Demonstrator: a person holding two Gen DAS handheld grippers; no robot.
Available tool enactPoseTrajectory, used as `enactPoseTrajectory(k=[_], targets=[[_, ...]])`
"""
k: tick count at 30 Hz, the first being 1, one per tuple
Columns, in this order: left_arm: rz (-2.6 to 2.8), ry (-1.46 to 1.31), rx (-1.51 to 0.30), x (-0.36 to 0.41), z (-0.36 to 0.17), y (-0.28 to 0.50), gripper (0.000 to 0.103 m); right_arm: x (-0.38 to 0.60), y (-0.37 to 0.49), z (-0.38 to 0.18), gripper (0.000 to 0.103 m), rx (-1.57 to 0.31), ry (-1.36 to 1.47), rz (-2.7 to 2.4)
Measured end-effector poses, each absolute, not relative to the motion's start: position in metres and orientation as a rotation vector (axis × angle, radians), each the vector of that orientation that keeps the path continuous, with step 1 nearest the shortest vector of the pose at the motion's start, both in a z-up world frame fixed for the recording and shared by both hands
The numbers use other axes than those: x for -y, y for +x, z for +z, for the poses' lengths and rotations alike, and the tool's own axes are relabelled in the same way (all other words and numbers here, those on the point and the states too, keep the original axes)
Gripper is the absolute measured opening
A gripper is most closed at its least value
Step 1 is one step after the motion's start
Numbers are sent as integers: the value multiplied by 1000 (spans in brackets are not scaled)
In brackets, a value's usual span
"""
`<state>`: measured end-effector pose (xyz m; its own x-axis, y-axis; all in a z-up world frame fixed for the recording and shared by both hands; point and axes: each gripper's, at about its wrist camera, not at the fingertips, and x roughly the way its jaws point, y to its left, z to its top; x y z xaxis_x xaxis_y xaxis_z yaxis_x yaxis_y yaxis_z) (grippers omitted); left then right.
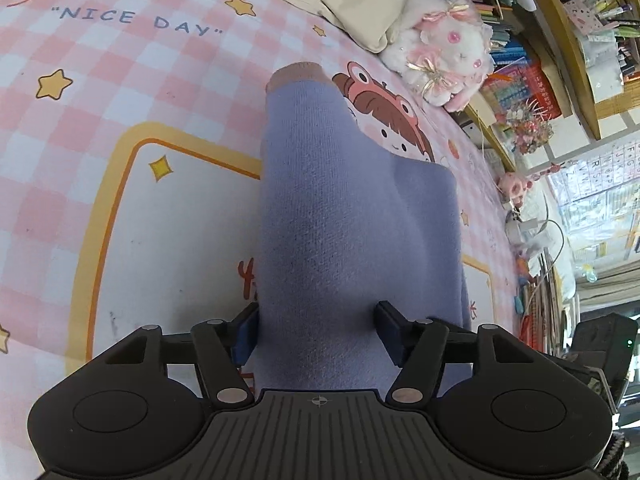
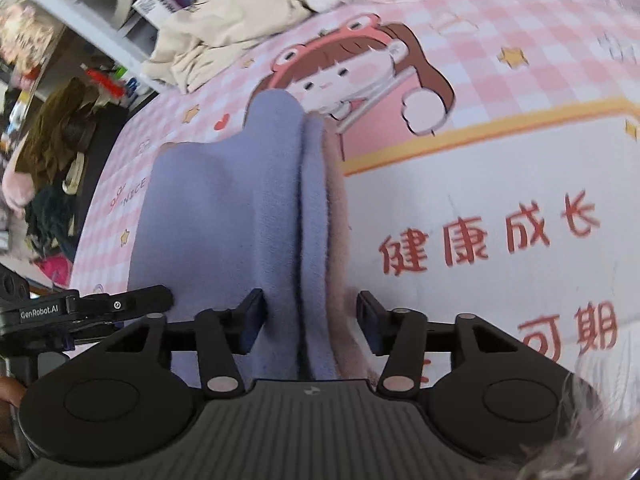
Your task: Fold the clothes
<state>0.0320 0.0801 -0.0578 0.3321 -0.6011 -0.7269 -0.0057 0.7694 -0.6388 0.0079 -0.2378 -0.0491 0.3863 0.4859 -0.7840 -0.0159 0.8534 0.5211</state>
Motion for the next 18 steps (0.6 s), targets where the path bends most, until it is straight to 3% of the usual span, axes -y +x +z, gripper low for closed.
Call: enactPoseTrajectory(k=[3, 4, 10, 18], targets=[[-425, -599, -1175, -77, -57, 32, 62, 237, 7, -49, 48, -1137, 474, 341], [-424, -601, -1171, -78, -58, 32, 61, 236, 7, -49, 39, -1136, 474, 345], [-411, -556, -1156, -74, -53, 30, 52, 230, 4, -45, 25, -1096, 446, 369], [-436, -485, -1072, -68, -28, 33, 48, 220, -2, -19, 23, -974, 316, 391]])
